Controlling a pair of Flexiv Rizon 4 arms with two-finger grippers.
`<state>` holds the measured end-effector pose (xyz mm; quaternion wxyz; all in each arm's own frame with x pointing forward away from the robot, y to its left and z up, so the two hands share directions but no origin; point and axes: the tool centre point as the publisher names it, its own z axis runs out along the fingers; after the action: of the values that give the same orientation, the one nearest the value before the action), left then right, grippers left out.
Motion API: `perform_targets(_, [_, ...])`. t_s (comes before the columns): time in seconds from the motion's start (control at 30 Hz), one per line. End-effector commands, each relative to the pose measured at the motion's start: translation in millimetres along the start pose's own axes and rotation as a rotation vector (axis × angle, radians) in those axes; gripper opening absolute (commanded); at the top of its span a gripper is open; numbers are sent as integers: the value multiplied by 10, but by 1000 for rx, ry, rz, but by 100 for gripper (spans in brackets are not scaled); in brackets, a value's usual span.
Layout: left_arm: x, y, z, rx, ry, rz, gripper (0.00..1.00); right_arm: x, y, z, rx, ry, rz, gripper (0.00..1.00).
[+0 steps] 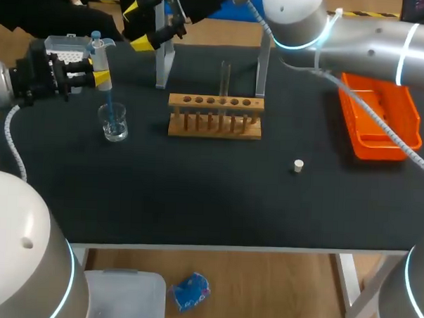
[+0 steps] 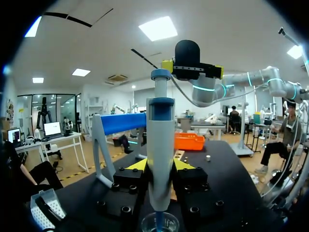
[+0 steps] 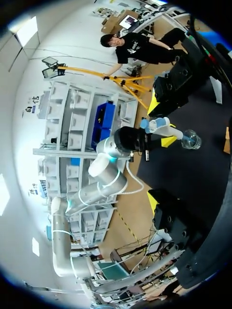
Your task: Invert the test tube, pick up the pipette, mount the tip to pipette, aspirate from beaker and dispense into the tube, eject the tip, return the pipette, and cap with the stopper.
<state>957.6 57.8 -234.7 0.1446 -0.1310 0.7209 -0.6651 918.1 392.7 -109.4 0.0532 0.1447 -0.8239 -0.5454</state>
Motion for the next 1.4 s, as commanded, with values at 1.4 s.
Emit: perform_targets(1.4, [5,2,3,0,-3,2,0,-441,144,745,-244,136,5,0])
